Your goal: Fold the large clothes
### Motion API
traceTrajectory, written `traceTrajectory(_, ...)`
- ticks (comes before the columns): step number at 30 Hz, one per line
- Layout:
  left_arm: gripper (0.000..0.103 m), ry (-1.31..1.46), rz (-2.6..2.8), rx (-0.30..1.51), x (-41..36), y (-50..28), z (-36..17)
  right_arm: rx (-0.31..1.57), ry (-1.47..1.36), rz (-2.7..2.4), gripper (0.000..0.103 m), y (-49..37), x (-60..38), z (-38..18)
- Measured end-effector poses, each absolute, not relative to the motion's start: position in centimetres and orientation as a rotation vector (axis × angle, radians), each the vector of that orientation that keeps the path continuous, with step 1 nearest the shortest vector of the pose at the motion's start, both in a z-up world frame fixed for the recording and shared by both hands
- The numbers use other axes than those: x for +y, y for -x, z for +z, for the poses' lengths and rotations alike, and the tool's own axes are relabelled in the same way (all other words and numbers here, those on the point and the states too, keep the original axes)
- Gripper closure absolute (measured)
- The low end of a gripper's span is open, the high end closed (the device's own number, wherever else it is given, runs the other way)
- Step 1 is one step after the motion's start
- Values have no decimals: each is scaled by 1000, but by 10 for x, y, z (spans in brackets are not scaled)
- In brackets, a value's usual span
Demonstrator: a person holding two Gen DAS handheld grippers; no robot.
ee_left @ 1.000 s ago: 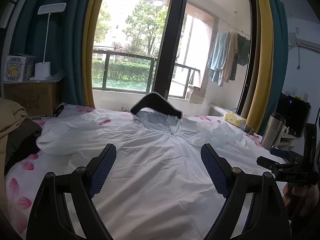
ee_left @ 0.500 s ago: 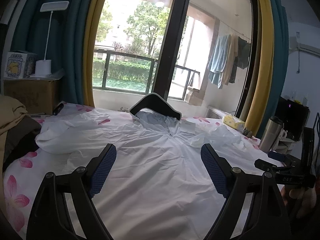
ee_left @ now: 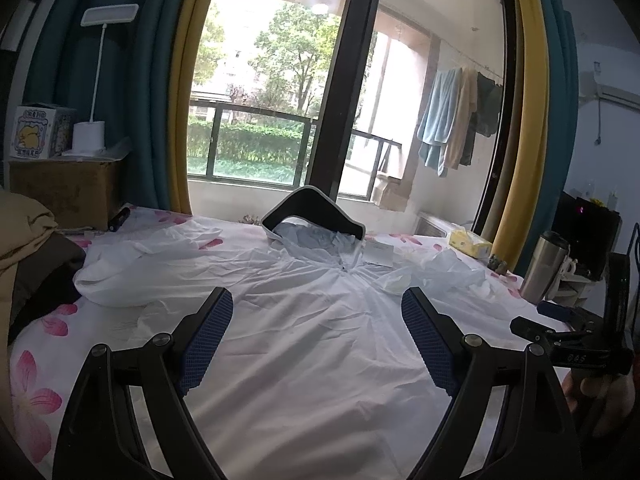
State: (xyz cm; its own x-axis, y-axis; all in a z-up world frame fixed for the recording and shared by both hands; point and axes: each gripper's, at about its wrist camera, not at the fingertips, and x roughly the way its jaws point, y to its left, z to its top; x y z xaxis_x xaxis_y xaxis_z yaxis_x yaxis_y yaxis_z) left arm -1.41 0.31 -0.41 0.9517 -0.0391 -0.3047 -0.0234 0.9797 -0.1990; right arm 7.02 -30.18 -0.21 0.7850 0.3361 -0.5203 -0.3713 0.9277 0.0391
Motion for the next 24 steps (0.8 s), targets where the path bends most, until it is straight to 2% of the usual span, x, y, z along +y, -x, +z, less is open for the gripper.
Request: traceTrajectory(24,15,222,-20,342,13,-2,-8,578,97,364,1,-89,-294,-4)
